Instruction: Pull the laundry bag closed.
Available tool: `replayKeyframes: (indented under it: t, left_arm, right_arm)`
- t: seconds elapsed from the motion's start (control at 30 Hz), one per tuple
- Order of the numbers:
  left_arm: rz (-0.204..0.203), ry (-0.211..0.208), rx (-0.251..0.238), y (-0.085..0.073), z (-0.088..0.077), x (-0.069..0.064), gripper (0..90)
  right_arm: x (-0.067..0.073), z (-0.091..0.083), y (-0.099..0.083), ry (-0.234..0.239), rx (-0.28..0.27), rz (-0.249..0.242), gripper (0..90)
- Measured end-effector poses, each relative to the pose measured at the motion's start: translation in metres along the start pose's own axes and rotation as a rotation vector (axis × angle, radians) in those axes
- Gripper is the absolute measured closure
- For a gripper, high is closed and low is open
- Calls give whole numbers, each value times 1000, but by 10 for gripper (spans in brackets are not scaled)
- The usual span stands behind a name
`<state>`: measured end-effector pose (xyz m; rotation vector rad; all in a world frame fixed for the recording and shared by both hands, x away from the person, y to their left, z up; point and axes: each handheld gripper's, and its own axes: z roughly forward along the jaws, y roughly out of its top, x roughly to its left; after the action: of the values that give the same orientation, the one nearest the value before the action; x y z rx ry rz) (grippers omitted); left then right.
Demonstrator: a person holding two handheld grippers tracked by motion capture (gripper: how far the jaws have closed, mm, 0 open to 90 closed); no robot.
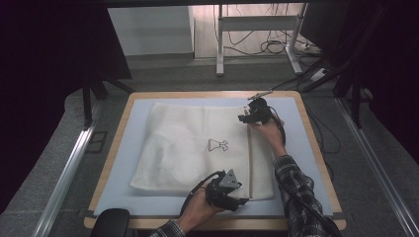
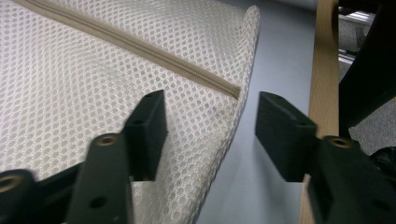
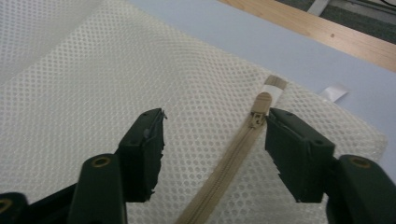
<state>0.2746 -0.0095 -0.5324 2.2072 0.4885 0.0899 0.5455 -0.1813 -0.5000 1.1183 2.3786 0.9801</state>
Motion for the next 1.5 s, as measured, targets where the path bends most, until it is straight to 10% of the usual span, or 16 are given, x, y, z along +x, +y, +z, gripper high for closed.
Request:
replayKeyframes:
  t: [0.67, 1.5]
  left_arm:
    - [3, -20, 0, -4, -11, 5, 187]
    - [0, 78, 33, -18, -36, 19, 65]
  right_arm:
    - [14, -20, -8, 45, -28, -7, 196]
    - [44, -47, -25, 107, -12, -31, 102]
